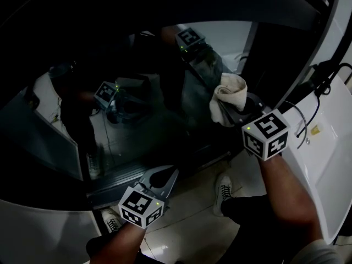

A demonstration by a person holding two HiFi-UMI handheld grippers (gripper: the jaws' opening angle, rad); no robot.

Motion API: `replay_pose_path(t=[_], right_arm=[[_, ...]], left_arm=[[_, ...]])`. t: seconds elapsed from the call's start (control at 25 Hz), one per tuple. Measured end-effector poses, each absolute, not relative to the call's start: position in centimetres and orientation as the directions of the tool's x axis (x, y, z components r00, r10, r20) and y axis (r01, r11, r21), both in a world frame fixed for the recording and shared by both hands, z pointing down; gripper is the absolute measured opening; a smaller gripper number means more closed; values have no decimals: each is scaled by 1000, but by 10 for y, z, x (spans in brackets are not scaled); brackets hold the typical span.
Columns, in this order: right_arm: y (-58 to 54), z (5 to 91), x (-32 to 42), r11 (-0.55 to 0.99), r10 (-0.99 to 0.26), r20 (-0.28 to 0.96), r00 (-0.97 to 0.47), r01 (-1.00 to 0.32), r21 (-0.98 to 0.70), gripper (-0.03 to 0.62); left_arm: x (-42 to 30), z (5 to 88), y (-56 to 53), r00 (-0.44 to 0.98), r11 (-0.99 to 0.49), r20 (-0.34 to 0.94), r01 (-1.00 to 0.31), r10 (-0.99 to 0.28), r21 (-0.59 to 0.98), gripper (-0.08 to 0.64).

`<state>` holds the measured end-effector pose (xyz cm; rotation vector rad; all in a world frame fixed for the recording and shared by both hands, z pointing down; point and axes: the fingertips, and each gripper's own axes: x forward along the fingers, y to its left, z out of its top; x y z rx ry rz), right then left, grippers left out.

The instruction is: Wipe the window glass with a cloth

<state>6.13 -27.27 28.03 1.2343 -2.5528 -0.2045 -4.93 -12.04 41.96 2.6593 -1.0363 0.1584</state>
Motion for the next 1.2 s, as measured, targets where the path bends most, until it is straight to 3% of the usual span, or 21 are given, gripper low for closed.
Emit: replay_pose_path(t=[0.8, 1.2], right_arm=[[-276, 281, 68, 487, -873, 196, -447, -826, 284, 86], [-274, 282, 69, 409, -911, 182, -371, -871, 271, 75]], left_arm=[[-78, 406, -104, 706, -679, 208, -708, -677, 192, 15], [-136, 403, -78, 591, -561, 239, -807, -771, 185, 15]])
